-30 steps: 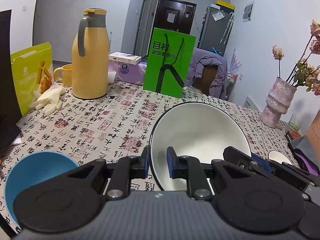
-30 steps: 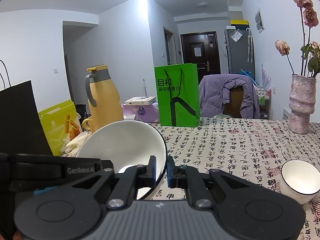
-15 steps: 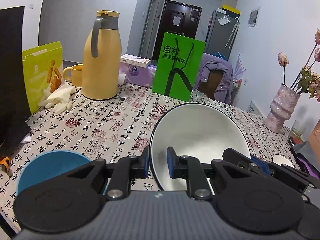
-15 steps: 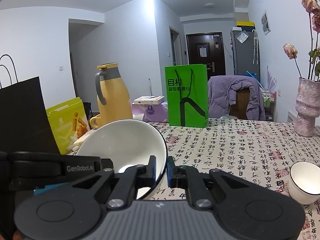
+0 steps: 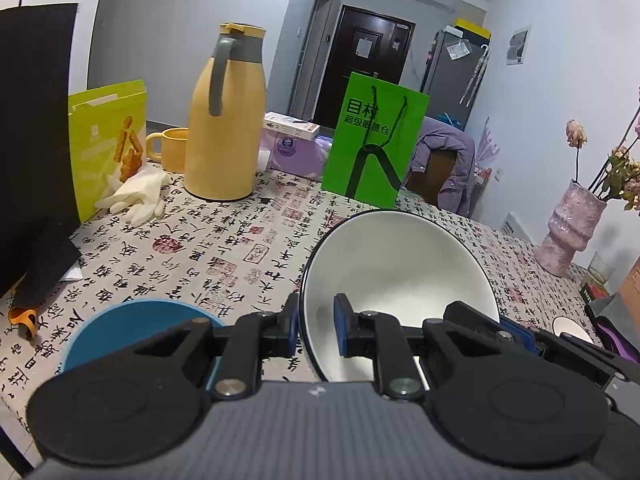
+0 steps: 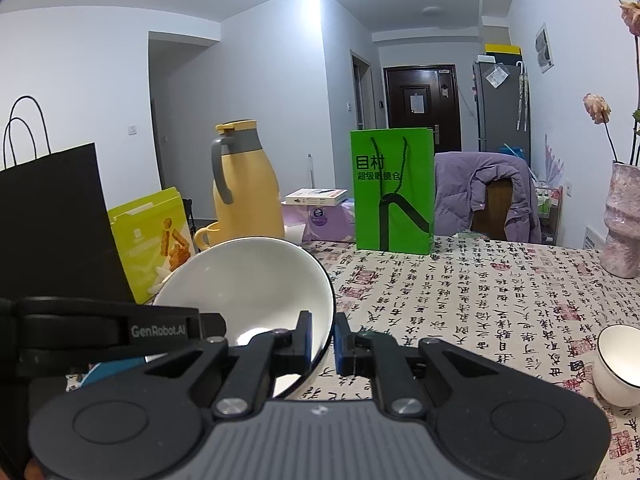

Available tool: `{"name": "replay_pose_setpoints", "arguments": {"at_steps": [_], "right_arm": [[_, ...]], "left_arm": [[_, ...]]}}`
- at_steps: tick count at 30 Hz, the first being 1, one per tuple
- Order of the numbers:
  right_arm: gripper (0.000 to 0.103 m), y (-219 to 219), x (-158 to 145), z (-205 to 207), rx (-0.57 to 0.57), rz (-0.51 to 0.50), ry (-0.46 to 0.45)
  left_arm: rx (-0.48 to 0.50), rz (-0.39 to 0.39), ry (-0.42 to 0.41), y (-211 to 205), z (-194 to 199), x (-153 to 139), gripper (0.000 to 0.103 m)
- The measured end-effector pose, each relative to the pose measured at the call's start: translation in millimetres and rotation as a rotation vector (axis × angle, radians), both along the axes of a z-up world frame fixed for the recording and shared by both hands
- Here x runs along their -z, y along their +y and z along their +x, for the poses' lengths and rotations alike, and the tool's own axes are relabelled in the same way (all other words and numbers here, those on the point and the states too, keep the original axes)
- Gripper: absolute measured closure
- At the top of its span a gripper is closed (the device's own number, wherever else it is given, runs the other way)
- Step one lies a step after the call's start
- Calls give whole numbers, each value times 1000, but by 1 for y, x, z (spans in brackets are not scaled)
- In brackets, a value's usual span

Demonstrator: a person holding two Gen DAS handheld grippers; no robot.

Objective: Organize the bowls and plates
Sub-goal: 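Carry the held white bowl with both tools toward the blue bowl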

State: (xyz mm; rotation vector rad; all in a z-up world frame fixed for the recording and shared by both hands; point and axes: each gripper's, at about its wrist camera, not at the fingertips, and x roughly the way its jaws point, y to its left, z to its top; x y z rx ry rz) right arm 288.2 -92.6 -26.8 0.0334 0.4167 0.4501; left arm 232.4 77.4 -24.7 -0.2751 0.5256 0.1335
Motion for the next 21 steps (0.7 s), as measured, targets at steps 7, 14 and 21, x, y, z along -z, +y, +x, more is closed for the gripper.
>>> {"name": "replay_pose_setpoints", "arguments": {"at_steps": [7, 14, 21], "right_arm": [[92, 13, 0, -7, -14, -4, -2], [92, 23, 1, -14, -27, -3, -3], [92, 34, 3, -21, -35, -5, -2]], "left_arm": [[-15, -6, -6, 13, -9, 0, 86], [-28, -11, -10, 25, -18, 1, 86], [-36, -17, -11, 34, -26, 3, 86]]}}
